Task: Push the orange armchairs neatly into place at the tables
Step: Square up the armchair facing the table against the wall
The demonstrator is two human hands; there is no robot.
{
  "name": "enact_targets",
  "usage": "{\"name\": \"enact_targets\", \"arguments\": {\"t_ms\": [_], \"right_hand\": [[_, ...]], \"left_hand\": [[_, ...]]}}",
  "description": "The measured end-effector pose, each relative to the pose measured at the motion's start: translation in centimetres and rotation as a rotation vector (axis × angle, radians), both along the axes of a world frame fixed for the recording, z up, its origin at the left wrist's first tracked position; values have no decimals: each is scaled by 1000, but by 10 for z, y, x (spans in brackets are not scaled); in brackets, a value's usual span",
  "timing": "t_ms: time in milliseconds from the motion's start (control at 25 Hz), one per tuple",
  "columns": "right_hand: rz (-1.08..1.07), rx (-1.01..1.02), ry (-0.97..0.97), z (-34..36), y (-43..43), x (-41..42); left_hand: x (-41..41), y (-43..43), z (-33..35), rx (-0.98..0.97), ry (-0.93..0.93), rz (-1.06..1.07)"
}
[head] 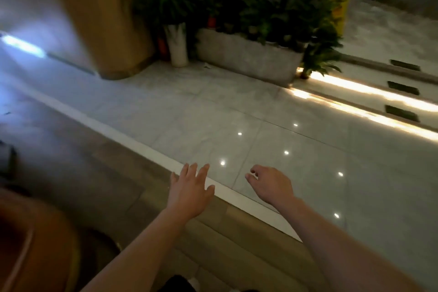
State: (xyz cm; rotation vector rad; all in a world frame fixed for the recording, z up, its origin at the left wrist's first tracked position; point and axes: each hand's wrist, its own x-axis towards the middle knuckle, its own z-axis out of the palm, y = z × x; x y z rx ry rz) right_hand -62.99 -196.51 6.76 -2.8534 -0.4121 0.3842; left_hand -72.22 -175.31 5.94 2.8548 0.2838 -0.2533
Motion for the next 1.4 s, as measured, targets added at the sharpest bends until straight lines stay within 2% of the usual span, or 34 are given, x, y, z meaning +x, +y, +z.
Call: {"name": "enact_targets", "arguments": {"t_ms": [400, 640, 920, 1160, 1400], "right_hand": [[548, 33, -3, 3, 165, -39], [771, 88, 34, 4, 275, -97], [1029, 140, 128, -10, 375, -180], [1320, 150, 195, -26, 448, -225], [1578, 128, 147, -49, 505, -249]], "left_hand": [[-136, 101, 2, -45, -31, 543], [-209, 171, 5, 12, 11, 742], [-300, 231, 2, -33, 78, 966], [-344, 254, -22, -115, 177, 1229], [-362, 271, -41, -179, 208, 1495]]}}
